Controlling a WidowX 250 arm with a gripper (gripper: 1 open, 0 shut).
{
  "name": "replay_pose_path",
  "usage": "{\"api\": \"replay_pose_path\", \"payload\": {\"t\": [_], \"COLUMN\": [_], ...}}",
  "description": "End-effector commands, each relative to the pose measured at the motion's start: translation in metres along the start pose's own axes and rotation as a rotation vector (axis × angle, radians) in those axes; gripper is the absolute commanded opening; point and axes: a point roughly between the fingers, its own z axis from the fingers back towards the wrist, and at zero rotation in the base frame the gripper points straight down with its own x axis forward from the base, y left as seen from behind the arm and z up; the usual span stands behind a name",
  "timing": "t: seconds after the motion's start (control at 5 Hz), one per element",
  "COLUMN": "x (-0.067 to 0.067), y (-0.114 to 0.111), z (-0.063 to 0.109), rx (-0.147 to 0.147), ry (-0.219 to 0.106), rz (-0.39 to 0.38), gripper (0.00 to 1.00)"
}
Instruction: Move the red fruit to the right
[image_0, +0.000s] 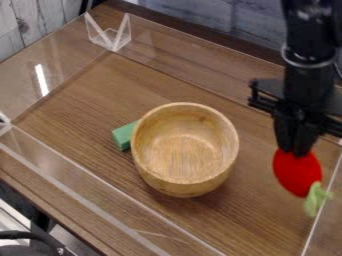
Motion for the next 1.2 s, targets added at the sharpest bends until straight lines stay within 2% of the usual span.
{"api": "replay_pose_path", "payload": {"t": [0.0,0.2,0.4,0.6,0.8,1.0], "x": [0.014,0.023,0.01,-0.003,-0.005,0.005], "y": [-0.009,0.0,0.002,0.002,0.001,-0.005], "z": [-0.003,-0.016,-0.03,-0.048,-0.046,-0.047], "rx": [-0.001,0.029,0.039,0.038,0.054,0.059], "ry": [-0.052,-0.072,-0.054,-0.026,-0.032,-0.027], "rz": [-0.026,0.02,0.06,0.011,-0.037,-0.105], "gripper": [0.0,0.0,0.0,1.0,0.0,0.0]}}
